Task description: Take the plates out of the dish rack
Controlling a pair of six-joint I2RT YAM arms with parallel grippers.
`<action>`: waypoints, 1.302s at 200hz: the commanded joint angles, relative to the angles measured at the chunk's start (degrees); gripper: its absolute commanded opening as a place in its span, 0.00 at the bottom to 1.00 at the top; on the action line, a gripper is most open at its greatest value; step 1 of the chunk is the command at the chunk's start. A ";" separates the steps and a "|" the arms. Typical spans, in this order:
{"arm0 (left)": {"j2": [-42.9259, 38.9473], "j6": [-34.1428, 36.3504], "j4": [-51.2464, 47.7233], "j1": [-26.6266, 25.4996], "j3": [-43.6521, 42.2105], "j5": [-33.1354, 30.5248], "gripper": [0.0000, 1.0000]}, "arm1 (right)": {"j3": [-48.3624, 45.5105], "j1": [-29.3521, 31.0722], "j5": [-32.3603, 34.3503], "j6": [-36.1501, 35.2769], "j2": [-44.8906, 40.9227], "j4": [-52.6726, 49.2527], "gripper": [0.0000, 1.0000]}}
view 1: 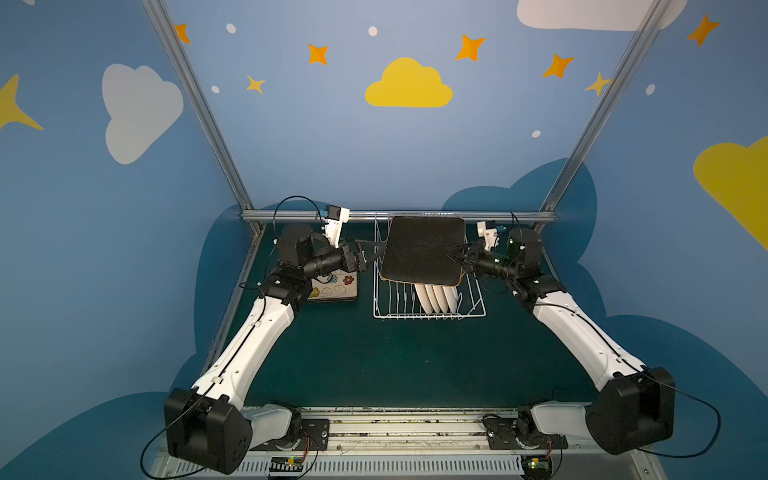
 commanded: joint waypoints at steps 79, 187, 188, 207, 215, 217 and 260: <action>11.56 -9.04 -3.15 -0.99 8.40 14.06 0.97 | 0.60 0.14 -3.70 -3.02 -3.59 12.44 0.00; 16.76 -7.81 -9.82 -3.64 13.51 16.18 0.89 | 1.61 0.39 -4.51 -4.86 -3.95 11.22 0.00; 16.69 -7.76 -9.77 -3.64 13.54 16.21 0.89 | 1.63 0.34 -4.55 -4.86 -3.97 11.18 0.00; 15.82 -7.48 -9.25 -3.29 13.54 16.16 0.90 | 1.54 0.30 -4.01 -5.26 -4.29 10.38 0.00; 15.27 -7.14 -9.20 -3.05 13.56 15.84 0.90 | 1.48 0.36 -3.79 -5.37 -4.42 10.14 0.00; 15.12 -7.05 -9.27 -2.97 13.56 15.69 0.91 | 1.46 0.31 -3.69 -5.39 -4.49 10.05 0.00; 12.03 -5.23 -10.39 -0.21 13.04 13.95 0.94 | 1.30 0.22 -3.78 -5.61 -4.66 9.75 0.00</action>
